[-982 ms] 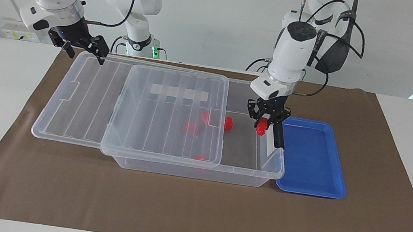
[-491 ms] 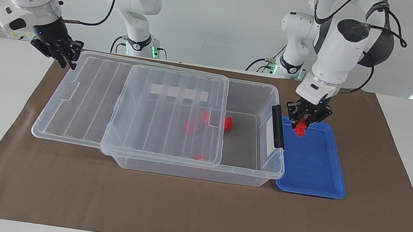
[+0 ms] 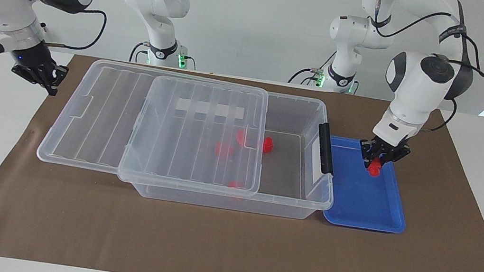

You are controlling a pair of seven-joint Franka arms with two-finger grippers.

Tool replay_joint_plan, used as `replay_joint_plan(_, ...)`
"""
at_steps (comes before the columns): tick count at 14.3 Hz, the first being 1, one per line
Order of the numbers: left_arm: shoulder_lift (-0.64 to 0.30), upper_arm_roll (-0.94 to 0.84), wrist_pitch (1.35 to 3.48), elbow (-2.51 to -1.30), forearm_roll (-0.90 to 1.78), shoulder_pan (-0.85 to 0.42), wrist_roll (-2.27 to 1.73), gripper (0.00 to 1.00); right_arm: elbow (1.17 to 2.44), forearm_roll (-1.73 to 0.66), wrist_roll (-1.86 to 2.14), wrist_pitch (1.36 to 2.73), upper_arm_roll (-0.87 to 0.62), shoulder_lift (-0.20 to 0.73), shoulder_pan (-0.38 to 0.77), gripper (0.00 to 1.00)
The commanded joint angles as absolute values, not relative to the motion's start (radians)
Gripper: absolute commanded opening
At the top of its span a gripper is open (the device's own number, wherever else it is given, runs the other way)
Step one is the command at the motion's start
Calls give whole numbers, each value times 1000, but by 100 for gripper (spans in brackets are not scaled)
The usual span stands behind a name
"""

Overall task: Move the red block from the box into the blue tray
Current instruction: 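Carry the red block into the blue tray with the left gripper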

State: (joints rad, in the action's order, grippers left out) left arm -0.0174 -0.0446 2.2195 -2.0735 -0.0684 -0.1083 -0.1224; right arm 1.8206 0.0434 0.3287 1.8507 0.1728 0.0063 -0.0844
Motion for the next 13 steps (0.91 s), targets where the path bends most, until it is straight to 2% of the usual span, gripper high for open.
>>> replay_joint_plan(1,-34,-52,2359,-2163,-80,-86,-98,0,1884,55,365,1923,192,5,-89,0)
replay_joint_plan(7,-139,-54,2500,-2210,-80,-49,-48,0,1927,55,293,1980,183,29,-87,0)
replay_joint_plan(12,-163,-54,2522,-2221,-80,-52,-49,0,1930,40,262,1982,158,31,-86,0)
replay_joint_plan(13,-163,-54,2523,-2220,-80,-54,-51,23,1930,40,241,1982,147,31,-86,0)
